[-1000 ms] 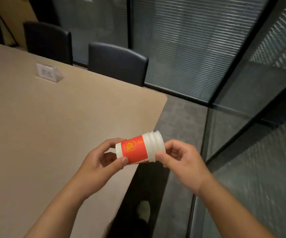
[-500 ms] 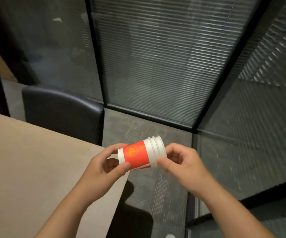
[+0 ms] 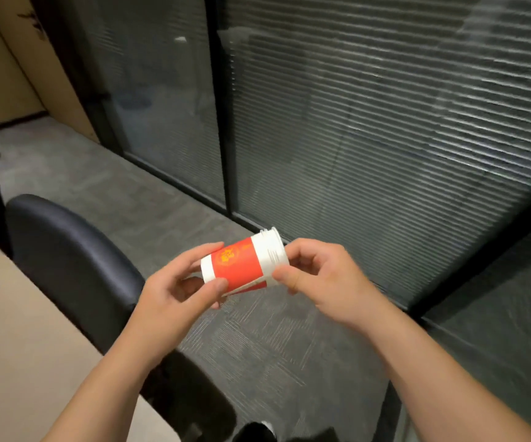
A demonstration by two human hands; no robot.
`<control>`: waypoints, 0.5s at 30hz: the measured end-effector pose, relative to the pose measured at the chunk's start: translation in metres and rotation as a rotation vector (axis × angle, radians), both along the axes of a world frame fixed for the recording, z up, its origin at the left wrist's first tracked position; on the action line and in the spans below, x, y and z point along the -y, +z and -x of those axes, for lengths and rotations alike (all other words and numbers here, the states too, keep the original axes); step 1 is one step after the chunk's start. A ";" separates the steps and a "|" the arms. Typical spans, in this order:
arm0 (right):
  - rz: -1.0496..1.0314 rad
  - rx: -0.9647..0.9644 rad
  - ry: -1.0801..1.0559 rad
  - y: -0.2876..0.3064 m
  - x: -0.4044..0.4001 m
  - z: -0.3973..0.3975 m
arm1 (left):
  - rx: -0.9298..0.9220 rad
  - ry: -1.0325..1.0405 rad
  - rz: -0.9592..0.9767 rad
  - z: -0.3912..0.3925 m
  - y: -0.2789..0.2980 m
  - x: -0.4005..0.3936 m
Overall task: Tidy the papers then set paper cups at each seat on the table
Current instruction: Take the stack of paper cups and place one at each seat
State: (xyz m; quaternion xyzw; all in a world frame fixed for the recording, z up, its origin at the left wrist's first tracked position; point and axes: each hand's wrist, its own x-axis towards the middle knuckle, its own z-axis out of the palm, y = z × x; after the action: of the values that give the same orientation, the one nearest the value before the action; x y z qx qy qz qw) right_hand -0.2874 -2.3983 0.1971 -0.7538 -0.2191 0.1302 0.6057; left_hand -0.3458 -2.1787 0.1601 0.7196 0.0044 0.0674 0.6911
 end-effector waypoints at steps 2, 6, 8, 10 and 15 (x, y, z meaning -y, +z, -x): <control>0.000 0.026 0.049 0.000 -0.008 -0.051 | 0.024 0.067 0.002 -0.042 0.000 -0.005; 0.001 0.064 0.110 -0.009 -0.036 -0.146 | 0.023 0.178 0.016 -0.117 -0.011 -0.021; 0.038 0.068 0.168 -0.012 -0.054 -0.190 | 0.021 0.210 0.006 -0.152 -0.015 -0.034; 0.059 0.040 0.243 -0.010 -0.077 -0.232 | 0.015 0.255 0.020 -0.181 -0.013 -0.053; 0.017 0.030 0.419 0.002 -0.152 -0.314 | -0.014 0.396 -0.011 -0.222 -0.002 -0.104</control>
State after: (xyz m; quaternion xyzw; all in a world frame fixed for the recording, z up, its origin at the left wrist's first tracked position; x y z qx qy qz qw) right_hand 0.0267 -2.2460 0.1988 -0.6987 -0.3792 0.2438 0.5555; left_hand -0.1243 -2.0747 0.1584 0.7088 0.1500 0.1970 0.6605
